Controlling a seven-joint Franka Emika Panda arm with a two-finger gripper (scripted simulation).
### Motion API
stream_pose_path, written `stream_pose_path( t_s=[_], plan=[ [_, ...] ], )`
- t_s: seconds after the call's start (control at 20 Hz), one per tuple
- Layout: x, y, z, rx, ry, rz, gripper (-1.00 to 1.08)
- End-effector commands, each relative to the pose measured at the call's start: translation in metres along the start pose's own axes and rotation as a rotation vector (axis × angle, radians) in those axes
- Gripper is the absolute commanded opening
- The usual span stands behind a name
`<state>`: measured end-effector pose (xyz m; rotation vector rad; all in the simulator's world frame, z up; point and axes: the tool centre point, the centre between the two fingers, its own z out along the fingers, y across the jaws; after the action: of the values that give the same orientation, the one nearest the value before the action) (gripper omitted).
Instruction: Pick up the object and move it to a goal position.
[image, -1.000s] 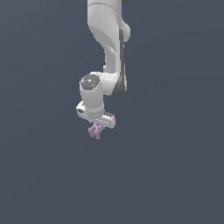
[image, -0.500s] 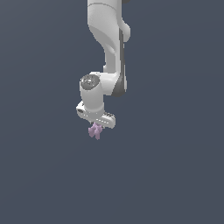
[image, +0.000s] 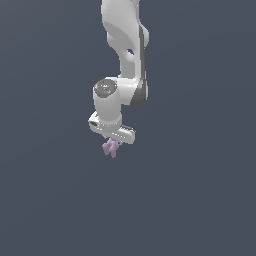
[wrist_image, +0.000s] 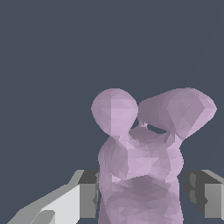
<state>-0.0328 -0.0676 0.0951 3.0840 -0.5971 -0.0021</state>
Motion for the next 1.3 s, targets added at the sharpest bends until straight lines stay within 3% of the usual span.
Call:
stream_pose_path(
  t_s=[0.0,1.25],
  plan=[
    [-0.002,-0.007,-0.014,0.001,0.001,-0.001,-1.0],
    [-0.041,-0.136,-0.263,-0.002,0.003,0.0,-1.0]
  ],
)
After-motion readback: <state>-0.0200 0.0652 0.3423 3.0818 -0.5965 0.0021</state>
